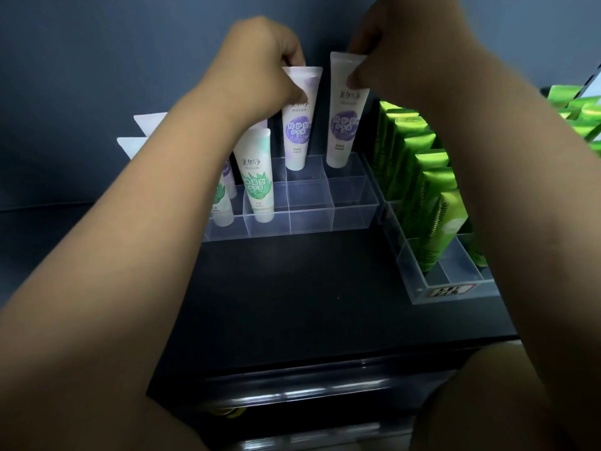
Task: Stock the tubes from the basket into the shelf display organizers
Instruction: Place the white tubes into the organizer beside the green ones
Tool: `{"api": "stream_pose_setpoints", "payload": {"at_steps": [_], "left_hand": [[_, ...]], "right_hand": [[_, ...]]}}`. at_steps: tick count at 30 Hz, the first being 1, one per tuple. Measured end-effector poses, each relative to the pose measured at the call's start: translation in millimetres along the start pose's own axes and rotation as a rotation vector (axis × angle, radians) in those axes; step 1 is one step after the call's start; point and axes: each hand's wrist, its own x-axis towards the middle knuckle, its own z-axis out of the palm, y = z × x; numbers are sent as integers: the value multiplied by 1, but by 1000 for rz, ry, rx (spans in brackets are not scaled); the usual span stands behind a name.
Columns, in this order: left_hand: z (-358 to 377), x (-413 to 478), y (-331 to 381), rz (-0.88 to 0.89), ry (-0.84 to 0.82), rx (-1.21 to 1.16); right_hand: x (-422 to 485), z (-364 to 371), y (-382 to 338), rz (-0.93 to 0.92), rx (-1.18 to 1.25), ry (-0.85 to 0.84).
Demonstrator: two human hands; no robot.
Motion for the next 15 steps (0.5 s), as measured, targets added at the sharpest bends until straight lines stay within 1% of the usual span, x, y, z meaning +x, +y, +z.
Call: {"api": "stream_pose_setpoints", "payload": {"at_steps": [1,2,3,4,5,8,11,13,15], "left_hand": [[0,-1,0,-2,-2,-5],[1,-1,-1,1,-3,-8],[1,-2,-1,6,-2,-3],[2,-2,-2,8,-6,8],[3,-3,-2,11,-13,18],[7,-3,-3,39,-40,52],[11,-3,-3,43,-66,102],[12,-3,-3,39,-77,138],[13,-3,-5,33,-86,171]], "right_hand": [[0,3,11,36,-77,25],[16,2,20,57,-54,69],[20,7,26,3,-65,46],[16,13,22,-46,-144,13],[17,19,23,-95,-194,29],[28,19,26,-103,-186,69],[35,32,26,-177,-292,57],[39,34,24,-177,-325,47],[42,39,23,-133,-310,32]]}}
